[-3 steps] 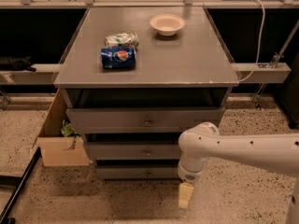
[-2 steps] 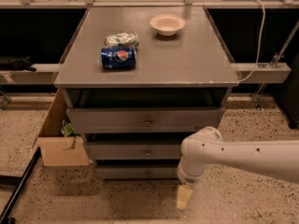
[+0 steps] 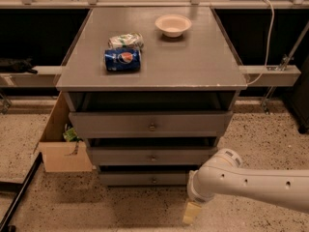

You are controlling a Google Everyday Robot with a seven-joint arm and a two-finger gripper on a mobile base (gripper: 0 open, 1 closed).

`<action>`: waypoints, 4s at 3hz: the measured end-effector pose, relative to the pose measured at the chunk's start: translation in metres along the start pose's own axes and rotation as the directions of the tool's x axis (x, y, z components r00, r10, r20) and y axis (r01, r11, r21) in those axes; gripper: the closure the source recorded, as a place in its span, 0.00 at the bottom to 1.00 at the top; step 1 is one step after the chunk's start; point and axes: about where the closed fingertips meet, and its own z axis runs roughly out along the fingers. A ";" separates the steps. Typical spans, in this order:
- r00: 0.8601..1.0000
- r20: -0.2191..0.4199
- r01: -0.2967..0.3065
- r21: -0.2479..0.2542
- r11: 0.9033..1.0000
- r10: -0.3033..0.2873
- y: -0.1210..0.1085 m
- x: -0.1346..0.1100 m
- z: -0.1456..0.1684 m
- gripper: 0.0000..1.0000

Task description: Open middle drawer

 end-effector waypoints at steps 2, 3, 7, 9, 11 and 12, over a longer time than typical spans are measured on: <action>0.999 0.008 0.050 0.075 0.996 -0.051 0.001 -0.016 -0.001 0.00; 0.999 0.001 0.042 0.113 0.993 -0.042 -0.007 -0.014 0.000 0.00; 0.954 0.080 0.254 0.288 0.923 -0.288 -0.010 -0.035 -0.025 0.00; 0.967 0.036 0.238 0.244 0.940 -0.254 -0.024 -0.049 -0.012 0.00; 0.977 0.019 0.203 0.220 0.954 -0.212 -0.059 -0.071 0.003 0.00; 0.978 -0.039 0.208 0.266 0.941 -0.205 -0.075 -0.070 0.006 0.00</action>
Offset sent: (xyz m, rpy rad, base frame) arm 0.0334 0.0250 0.0072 -0.0798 -0.2846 -0.2003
